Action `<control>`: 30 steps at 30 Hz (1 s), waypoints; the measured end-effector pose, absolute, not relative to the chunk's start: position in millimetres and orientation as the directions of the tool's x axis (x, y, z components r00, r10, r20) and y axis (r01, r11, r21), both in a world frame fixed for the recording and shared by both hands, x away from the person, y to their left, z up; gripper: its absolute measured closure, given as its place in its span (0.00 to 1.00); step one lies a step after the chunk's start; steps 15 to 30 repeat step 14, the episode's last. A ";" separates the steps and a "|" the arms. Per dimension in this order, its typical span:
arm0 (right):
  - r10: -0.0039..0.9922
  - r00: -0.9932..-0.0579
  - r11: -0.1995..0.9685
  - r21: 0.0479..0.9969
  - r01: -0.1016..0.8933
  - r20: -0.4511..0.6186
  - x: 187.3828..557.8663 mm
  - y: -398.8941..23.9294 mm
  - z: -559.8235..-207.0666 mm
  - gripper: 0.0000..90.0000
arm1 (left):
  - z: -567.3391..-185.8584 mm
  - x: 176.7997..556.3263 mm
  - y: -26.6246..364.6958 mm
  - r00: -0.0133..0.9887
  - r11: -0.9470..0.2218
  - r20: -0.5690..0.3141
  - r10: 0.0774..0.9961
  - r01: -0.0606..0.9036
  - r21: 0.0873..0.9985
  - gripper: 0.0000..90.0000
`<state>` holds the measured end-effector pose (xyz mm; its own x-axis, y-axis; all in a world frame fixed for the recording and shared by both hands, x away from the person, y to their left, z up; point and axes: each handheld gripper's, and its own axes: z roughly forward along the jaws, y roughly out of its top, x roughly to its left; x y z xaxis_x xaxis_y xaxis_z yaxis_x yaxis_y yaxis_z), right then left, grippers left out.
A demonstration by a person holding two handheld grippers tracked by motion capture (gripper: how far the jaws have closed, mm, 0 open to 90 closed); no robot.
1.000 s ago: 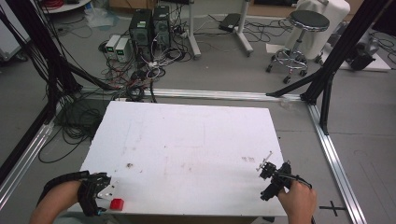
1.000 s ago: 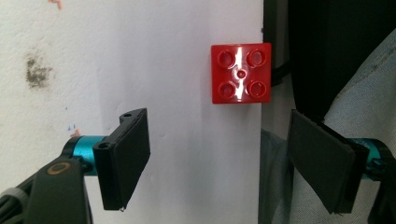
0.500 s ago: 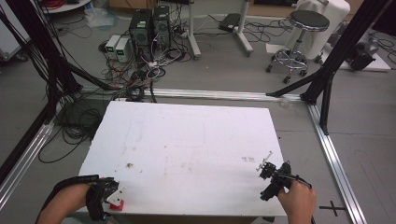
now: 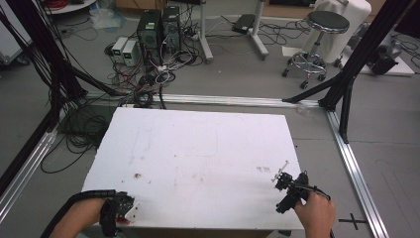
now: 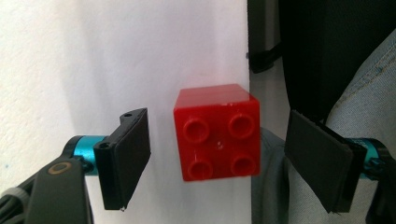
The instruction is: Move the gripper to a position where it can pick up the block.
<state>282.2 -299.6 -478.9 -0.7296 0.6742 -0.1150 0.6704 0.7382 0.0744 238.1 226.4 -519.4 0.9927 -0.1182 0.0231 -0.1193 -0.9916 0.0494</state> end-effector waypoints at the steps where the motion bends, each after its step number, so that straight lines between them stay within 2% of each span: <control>1: 0.674 -0.730 0.739 0.075 0.670 -0.116 282.2 -299.6 -478.9 0.03 | -519.9 238.0 225.8 0.993 -0.992 0.020 -0.118 -0.118 0.046 0.25; 30: 0.673 -0.731 0.739 0.071 0.669 -0.114 282.3 -299.3 -477.7 0.03 | -519.4 238.1 225.3 0.993 -0.992 0.032 -0.116 -0.118 0.044 0.25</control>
